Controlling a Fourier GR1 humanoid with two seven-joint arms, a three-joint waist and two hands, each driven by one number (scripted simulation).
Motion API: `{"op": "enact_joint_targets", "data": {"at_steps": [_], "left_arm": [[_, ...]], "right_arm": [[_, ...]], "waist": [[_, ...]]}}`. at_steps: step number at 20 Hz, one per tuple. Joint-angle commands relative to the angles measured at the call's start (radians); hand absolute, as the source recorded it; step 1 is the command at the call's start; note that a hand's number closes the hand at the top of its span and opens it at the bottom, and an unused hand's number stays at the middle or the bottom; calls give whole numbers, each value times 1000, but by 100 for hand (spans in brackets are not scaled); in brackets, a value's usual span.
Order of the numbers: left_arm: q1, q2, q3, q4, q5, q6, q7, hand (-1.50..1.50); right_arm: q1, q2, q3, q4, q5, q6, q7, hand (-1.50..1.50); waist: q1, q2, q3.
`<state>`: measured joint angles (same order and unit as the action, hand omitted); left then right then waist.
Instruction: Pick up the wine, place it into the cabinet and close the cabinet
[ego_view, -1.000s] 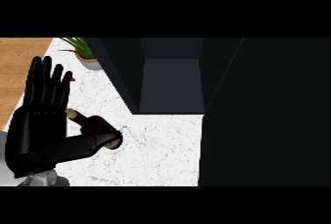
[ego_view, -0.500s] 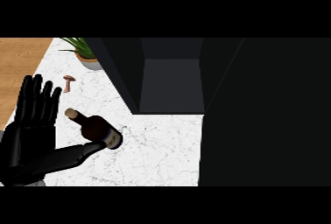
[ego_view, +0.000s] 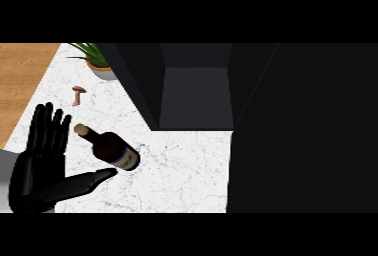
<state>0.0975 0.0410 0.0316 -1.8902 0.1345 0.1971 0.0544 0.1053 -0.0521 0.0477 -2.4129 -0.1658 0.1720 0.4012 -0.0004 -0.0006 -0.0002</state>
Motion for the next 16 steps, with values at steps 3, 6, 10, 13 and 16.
{"op": "enact_joint_targets", "data": {"at_steps": [3,6,10,13,16], "left_arm": [[20,15,45,9,31,-29,7,-150],[-9,36,104,245,69,-119,-160,-150],[58,28,71,166,42,-127,-141,-150],[28,21,95,260,46,-136,-205,-150],[42,-19,52,329,7,-147,-287,-150]], "right_arm": [[39,1,-15,2,-12,33,-29,-150],[9,-5,-26,47,-26,37,-31,-150],[63,9,24,-42,2,44,-13,-150],[15,5,-6,-30,-20,22,8,-150],[-52,3,16,-30,2,-15,92,-150]], "waist": [[0,0,0],[-2,1,0],[-1,0,0],[0,0,0],[0,0,0]]}}
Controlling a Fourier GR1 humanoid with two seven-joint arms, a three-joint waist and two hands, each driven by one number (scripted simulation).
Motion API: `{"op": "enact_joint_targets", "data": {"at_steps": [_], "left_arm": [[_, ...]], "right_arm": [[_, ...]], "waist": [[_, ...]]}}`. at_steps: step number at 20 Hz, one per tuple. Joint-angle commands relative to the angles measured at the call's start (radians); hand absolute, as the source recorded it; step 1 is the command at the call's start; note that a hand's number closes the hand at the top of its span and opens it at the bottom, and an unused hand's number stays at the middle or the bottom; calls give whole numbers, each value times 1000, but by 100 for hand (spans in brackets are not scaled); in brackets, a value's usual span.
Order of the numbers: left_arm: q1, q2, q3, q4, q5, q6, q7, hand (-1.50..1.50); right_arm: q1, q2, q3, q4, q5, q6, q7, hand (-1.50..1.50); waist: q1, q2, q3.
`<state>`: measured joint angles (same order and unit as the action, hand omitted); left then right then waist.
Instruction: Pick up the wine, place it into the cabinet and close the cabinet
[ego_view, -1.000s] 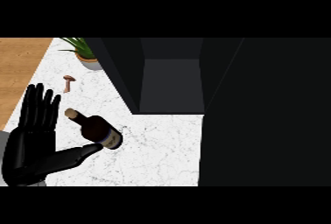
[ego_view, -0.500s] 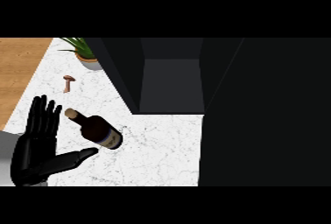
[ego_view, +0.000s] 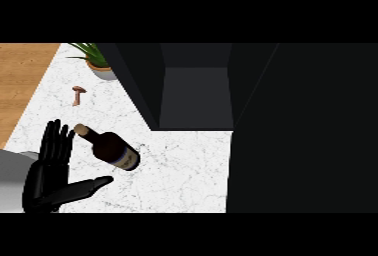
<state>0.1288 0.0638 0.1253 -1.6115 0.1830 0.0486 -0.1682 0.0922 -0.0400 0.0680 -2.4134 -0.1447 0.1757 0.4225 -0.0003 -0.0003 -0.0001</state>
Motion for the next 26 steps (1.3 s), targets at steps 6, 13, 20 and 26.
{"op": "enact_joint_targets", "data": {"at_steps": [6,13,20,26], "left_arm": [[-42,-61,-24,196,-30,1,-133,-150],[-145,-20,29,398,-3,-59,-204,-150],[-192,2,46,541,0,-84,-276,-150],[-249,25,88,704,29,-125,-368,-150]], "right_arm": [[29,17,32,-43,3,-5,24,-150],[-7,-27,-86,-43,-99,20,38,-150],[-36,24,5,9,38,-22,10,-150],[-4,38,48,-14,66,-13,2,-150]], "waist": [[-3,0,0],[-3,0,0],[-1,0,0],[-2,0,0]]}}
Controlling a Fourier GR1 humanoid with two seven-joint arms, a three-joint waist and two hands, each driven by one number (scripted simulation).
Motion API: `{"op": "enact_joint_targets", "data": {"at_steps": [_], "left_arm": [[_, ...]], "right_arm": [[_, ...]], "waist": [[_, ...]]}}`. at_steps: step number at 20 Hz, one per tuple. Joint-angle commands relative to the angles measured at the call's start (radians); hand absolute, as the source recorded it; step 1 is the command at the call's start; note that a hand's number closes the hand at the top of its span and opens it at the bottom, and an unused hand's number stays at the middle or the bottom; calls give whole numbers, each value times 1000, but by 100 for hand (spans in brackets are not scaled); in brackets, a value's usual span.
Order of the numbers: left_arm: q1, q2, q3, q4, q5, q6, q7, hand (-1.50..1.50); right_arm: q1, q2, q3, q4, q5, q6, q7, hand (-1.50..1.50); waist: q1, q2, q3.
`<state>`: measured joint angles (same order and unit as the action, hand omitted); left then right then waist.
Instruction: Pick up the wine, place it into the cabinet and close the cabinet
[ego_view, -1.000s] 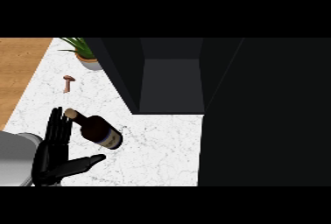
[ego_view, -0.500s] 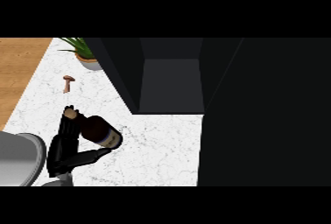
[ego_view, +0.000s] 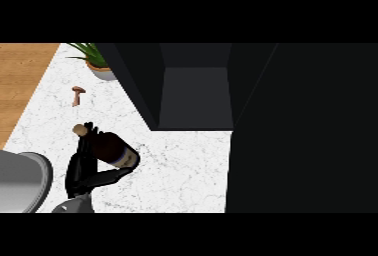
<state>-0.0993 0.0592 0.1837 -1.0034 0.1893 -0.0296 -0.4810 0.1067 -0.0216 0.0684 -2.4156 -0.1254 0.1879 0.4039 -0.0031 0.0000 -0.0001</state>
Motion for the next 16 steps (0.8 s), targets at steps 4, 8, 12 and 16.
{"op": "enact_joint_targets", "data": {"at_steps": [4,8,12,16], "left_arm": [[-43,28,59,215,54,-107,-157,-150],[-122,35,75,295,90,-156,-164,-150],[-156,11,69,404,72,-133,-249,-150],[-176,4,48,351,91,-133,-184,-150]], "right_arm": [[-35,-3,8,-34,26,-28,51,-150],[-19,4,15,53,34,-1,-40,-150],[-40,-10,-35,8,-26,-18,28,-150],[-8,1,6,-27,14,-12,16,-150]], "waist": [[-1,1,-1],[-2,1,0],[-2,1,0],[0,0,0]]}}
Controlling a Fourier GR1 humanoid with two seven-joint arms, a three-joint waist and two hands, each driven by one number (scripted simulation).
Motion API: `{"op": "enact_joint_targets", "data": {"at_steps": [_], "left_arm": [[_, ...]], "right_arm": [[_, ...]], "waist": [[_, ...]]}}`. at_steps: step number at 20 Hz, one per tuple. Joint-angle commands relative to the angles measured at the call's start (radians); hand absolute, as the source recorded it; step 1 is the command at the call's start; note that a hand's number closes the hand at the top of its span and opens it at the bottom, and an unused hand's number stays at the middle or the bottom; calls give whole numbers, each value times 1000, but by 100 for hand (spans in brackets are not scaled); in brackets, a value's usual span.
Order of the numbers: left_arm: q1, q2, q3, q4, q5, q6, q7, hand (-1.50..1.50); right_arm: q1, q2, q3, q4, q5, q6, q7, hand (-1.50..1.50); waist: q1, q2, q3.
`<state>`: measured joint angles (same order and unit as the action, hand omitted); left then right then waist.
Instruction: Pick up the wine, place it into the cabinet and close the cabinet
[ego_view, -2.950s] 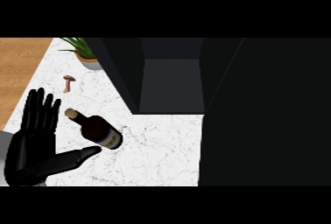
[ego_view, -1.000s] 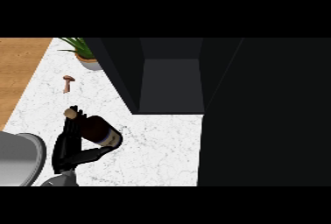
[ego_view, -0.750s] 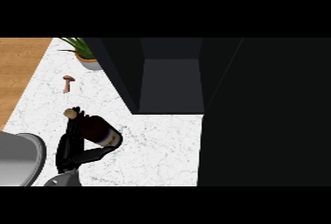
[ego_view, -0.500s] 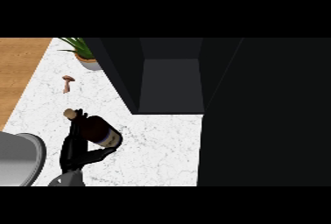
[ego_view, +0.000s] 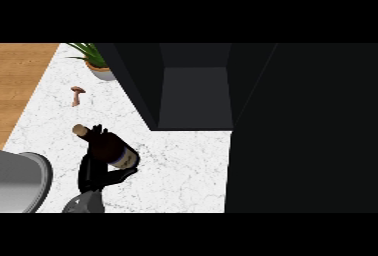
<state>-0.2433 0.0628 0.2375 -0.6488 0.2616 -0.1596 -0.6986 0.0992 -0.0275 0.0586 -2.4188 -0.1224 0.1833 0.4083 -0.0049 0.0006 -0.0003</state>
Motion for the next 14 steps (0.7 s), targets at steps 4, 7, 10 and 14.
{"op": "enact_joint_targets", "data": {"at_steps": [4,7,10,14], "left_arm": [[-30,12,-11,54,16,-56,-12,150],[-49,39,2,154,11,-83,-78,150],[-52,45,-16,206,-14,-114,-136,150],[-74,82,-8,219,-16,-118,-153,150]], "right_arm": [[-98,-17,-67,74,-38,-14,15,-150],[-93,-15,-46,74,-14,-18,23,-150],[-25,-28,-83,54,-64,28,-24,-150],[12,25,63,11,67,-30,-20,-150]], "waist": [[4,0,0],[2,1,0],[0,0,0],[0,0,0]]}}
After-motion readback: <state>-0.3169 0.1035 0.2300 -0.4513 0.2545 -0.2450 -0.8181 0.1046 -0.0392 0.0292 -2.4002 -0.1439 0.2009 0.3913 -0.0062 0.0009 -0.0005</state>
